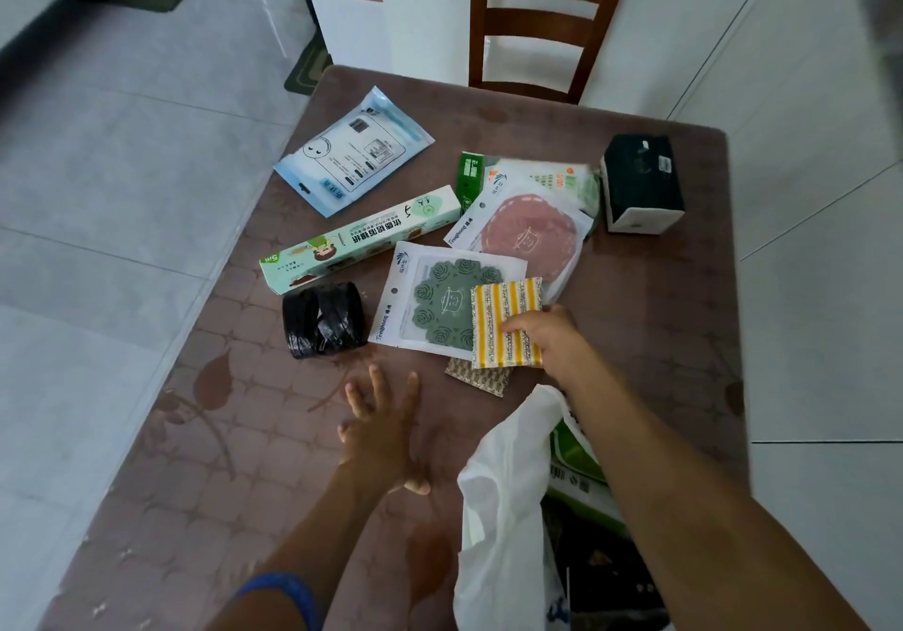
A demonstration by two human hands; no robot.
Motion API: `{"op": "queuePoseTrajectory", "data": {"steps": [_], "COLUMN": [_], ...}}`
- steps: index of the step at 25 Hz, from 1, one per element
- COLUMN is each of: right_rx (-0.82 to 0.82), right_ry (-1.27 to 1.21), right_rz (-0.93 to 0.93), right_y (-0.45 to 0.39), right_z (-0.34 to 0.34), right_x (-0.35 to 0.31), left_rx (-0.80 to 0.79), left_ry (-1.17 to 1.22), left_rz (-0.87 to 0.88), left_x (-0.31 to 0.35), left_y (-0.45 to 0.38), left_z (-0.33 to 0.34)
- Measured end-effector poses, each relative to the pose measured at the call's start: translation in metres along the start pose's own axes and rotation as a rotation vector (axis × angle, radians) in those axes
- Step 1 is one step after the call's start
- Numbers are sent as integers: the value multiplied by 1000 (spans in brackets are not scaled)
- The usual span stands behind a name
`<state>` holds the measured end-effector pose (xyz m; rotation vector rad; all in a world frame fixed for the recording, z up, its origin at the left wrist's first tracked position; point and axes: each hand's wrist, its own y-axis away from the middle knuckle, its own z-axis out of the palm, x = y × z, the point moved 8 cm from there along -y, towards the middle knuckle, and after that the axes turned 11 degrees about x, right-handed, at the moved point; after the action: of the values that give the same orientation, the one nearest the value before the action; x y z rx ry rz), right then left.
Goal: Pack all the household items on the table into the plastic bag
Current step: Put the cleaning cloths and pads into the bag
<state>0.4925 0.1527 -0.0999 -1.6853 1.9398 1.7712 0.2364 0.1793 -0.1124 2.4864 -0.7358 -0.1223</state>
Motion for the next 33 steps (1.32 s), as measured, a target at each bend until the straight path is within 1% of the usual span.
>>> {"op": "queuePoseTrajectory", "data": {"steps": [2, 4, 6, 8, 12, 15, 16, 17, 19, 20, 22, 24, 26, 28, 30, 32, 33], "right_rx": [15, 5, -15, -30, -56, -67, -88, -120, -164, -145, -52, 70, 152, 116, 92, 108, 139], "right_ry": [-17, -23, -33, -82, -265, -480, -590, -709, -855, -859, -760, -565, -352, -232, -168, -32, 48], "right_rz": [-23, -3, 1, -51, -209, -297, -306, -314, -332, -344, -348, -315, -266, -184, -122, -194, -246], "right_y": [1, 2, 8, 22, 89, 158, 182, 206, 246, 259, 274, 281, 280, 272, 263, 255, 253], "right_z": [1, -6, -22, -45, -112, -169, -187, -203, -222, -226, -232, -243, -256, -254, -242, -232, -231], "right_x": [-4, -6, -15, -30, -50, -38, -28, -18, 4, 16, 44, 76, 108, 137, 155, 155, 152], "left_rx": [0, -8, -4, 2, -6, -2, -8, -7, 38, 85, 136, 126, 133, 170, 170, 157, 172], "left_ry": [3, -1, -9, 12, 72, 63, 145, 365, 1008, 1154, 1328, 1385, 1329, 1219, 1167, 1089, 966], "left_rz": [-2, -1, -1, -8, -33, -29, -29, -34, -85, -102, -143, -61, 58, 108, 151, 196, 244], "left_x": [-1, 0, 0, 1, 0, -3, -2, 3, 10, 15, 23, 39, 55, 72, 88, 103, 111], "left_y": [0, 0, -1, 0, 4, 13, 20, 31, 71, 95, 137, 177, 203, 213, 216, 216, 218], "left_z": [1, 1, 1, -1, -4, -11, -17, -24, -44, -58, -81, -98, -107, -113, -119, -119, -118]}}
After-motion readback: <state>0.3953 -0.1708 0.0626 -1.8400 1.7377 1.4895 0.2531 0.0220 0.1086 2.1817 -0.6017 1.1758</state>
